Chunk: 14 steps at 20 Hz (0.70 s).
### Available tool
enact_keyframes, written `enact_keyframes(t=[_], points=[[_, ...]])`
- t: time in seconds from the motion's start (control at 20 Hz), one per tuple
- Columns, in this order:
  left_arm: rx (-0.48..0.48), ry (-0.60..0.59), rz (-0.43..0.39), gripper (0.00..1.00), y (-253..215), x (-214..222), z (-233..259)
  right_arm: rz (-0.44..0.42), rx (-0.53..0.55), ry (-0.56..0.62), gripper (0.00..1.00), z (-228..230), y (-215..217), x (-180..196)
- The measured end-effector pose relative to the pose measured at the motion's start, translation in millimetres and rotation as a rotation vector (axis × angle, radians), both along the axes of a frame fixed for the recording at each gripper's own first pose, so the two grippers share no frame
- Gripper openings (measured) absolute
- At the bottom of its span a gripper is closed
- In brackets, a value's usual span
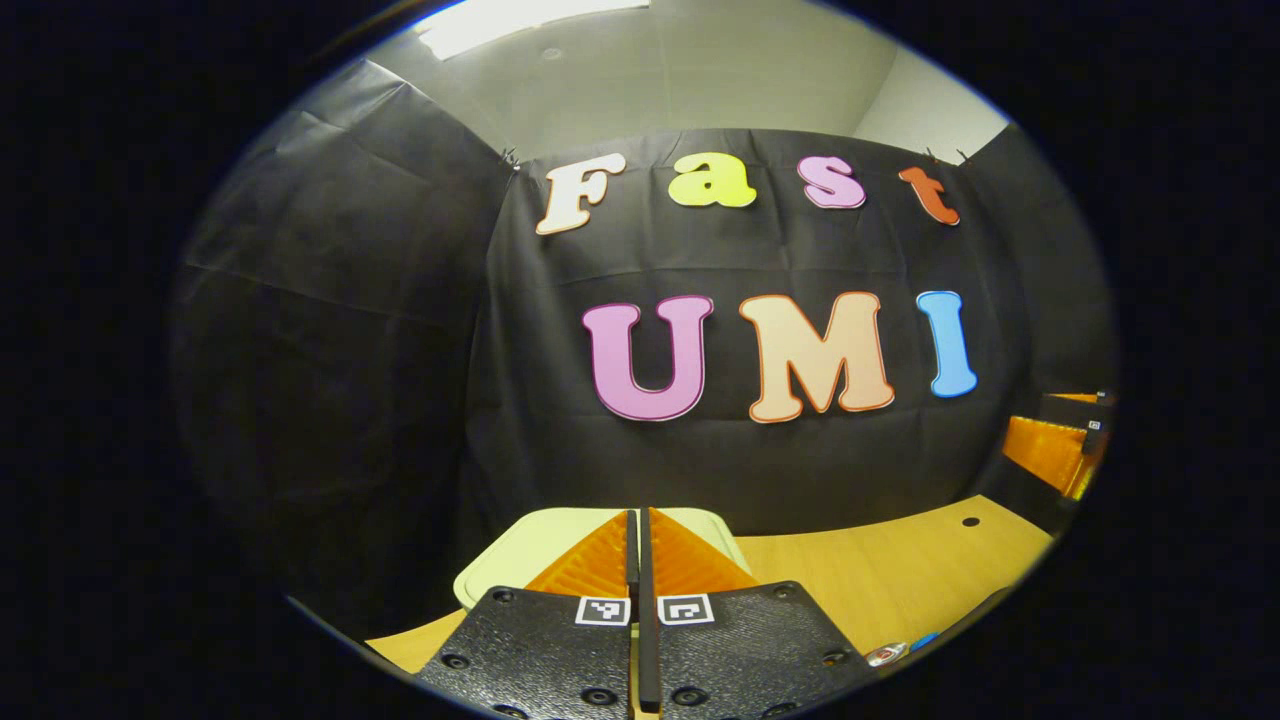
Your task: Press the lid of the desktop garbage bin to open it, pick up the crumpled paper on the desktop and throw it into the bin, then pick up the pop can on the desktop and drop it into the bin, and finally close the garbage bin lid.
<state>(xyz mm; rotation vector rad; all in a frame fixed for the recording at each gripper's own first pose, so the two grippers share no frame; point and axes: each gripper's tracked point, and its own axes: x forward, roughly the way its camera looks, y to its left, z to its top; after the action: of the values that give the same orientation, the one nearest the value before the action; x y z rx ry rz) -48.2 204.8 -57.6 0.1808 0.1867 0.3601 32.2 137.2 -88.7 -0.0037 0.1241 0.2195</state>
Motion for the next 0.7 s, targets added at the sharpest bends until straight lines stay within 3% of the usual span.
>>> enact_keyframes(t=[0.45,0.6,0.7], points=[[-0.079,0.118,0.037,0.00,26.4,-4.4,-52.8,-0.028,-0.020,0.034,0.98,-17.1,1.3,5.8],[-0.079,0.083,0.029,0.00,26.7,-2.9,-53.1,-0.039,-0.022,0.041,0.98,-20.0,-3.7,8.0],[-0.204,0.049,0.036,0.00,25.5,-1.3,-54.3,-0.049,-0.024,0.042,0.98,-18.7,-9.6,7.9]])
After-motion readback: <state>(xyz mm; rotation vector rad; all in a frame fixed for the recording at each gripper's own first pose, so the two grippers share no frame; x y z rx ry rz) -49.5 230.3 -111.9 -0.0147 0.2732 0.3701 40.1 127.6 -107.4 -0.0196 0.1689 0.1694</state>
